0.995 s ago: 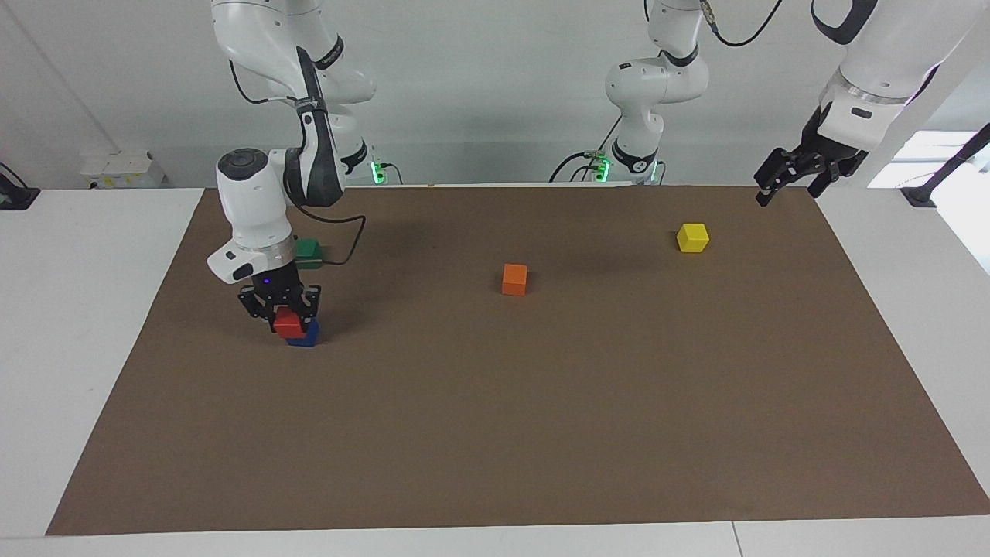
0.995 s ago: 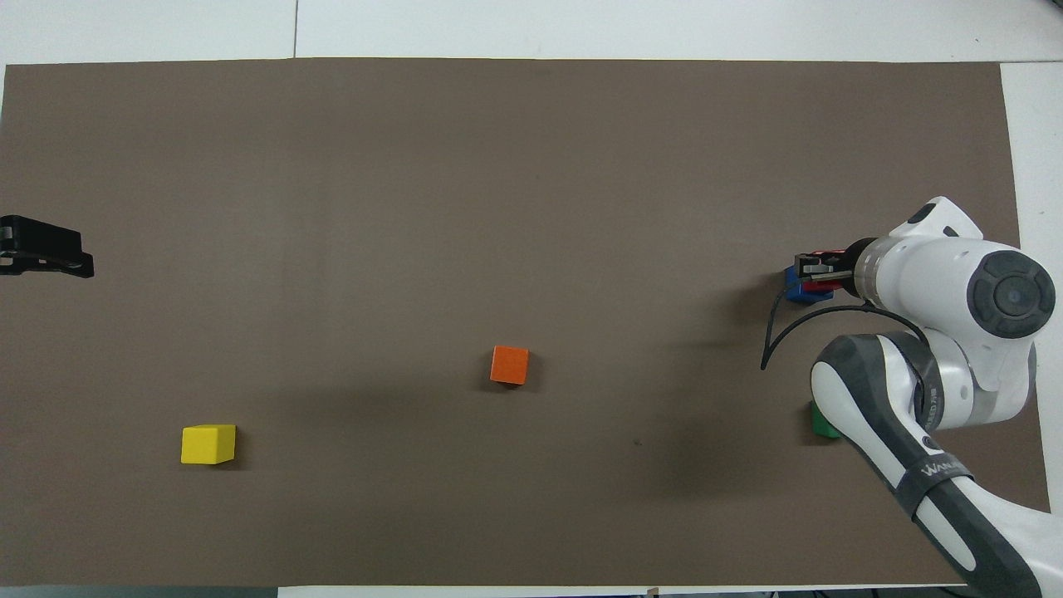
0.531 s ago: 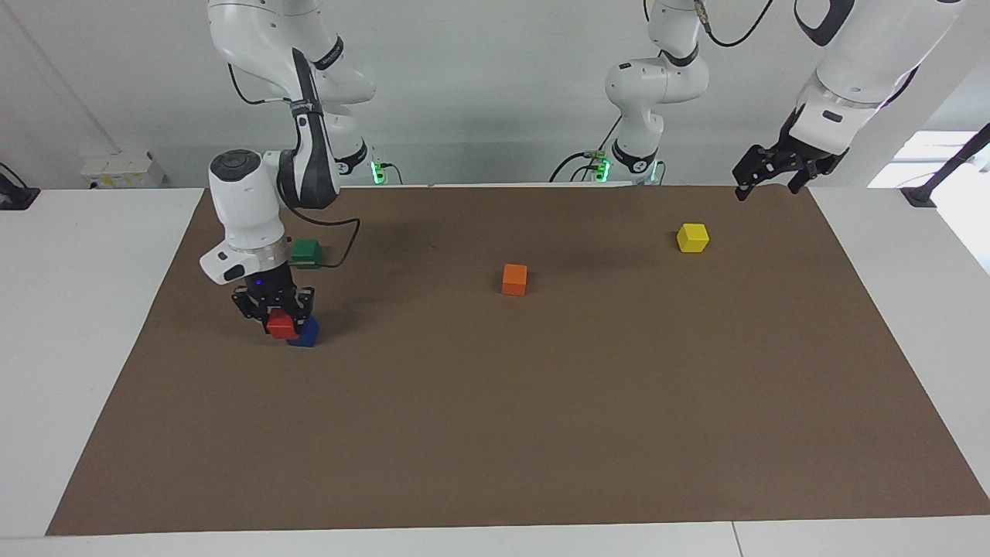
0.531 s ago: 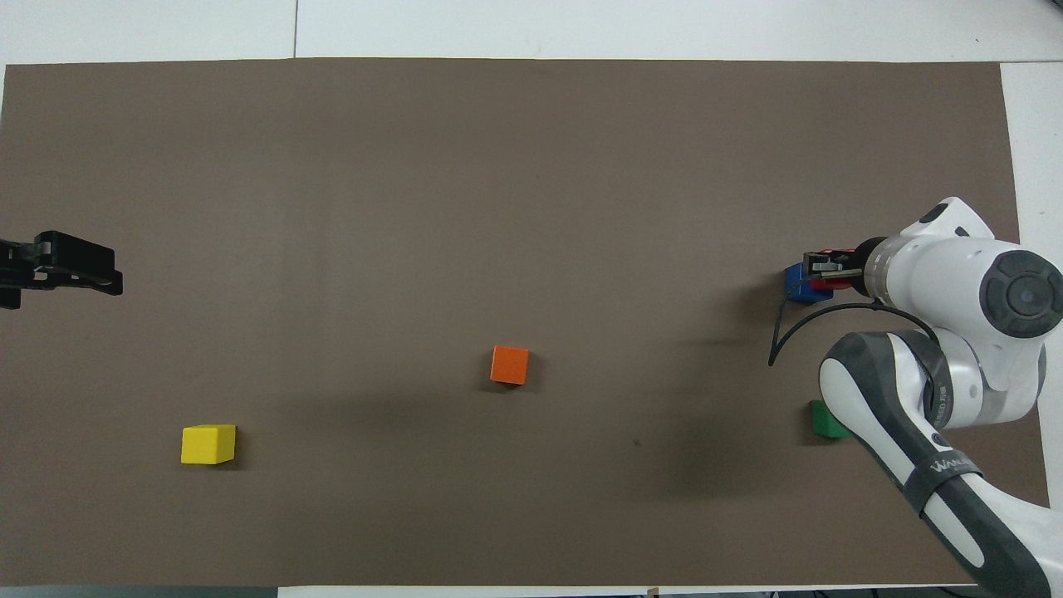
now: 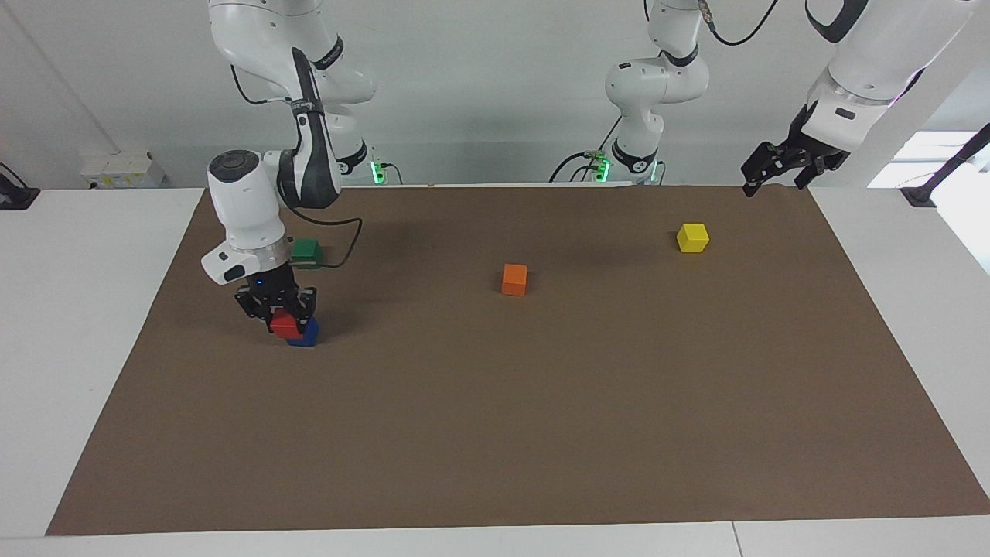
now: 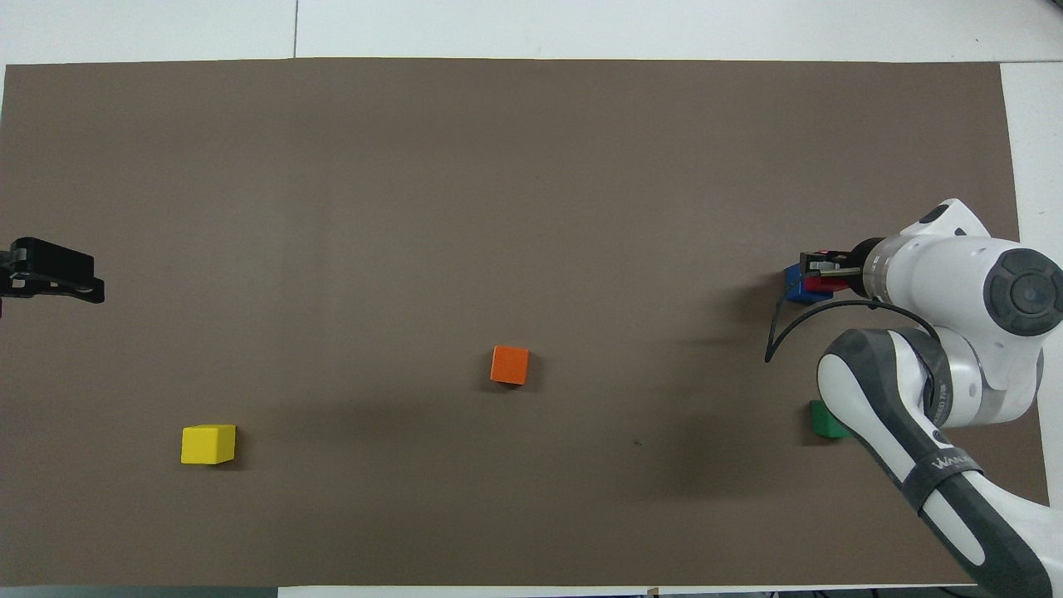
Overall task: Transfer red block to right arm and stack on blue block
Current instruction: 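Lower the red cube onto the blue cube with the right gripper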
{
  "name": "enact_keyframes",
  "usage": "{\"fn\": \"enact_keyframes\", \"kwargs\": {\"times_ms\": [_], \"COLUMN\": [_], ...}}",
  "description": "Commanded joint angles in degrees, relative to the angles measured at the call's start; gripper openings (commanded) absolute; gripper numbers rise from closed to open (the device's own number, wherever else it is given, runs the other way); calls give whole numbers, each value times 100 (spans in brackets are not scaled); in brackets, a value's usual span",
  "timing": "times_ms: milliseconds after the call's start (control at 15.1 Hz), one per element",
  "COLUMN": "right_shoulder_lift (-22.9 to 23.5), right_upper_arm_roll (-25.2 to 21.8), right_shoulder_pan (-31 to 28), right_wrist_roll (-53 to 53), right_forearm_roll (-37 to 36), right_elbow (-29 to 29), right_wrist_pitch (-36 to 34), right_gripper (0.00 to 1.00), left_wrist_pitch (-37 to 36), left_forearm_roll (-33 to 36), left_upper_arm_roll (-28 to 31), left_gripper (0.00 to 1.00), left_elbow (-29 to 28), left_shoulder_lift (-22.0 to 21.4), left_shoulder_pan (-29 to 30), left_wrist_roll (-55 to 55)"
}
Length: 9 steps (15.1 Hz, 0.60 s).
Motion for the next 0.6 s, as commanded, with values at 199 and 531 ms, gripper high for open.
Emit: {"fn": "enact_keyframes", "kwargs": {"times_ms": [199, 531], "right_shoulder_lift": [-62, -238], "right_upper_arm_roll": [66, 84], "right_shoulder_pan": [-29, 24], "right_wrist_roll": [33, -11], "right_forearm_roll": [123, 114], "right_elbow": [60, 849], "right_wrist_pitch": [-201, -1621], "right_gripper": [100, 100], "left_wrist_pitch": [124, 231], "left_forearm_roll": [-49, -57], "left_upper_arm_roll": [112, 85], "left_gripper": [100, 100], "left_elbow": [85, 76], "left_shoulder_lift": [12, -14], "left_shoulder_pan": [-173, -173], "left_wrist_roll": [281, 624]}}
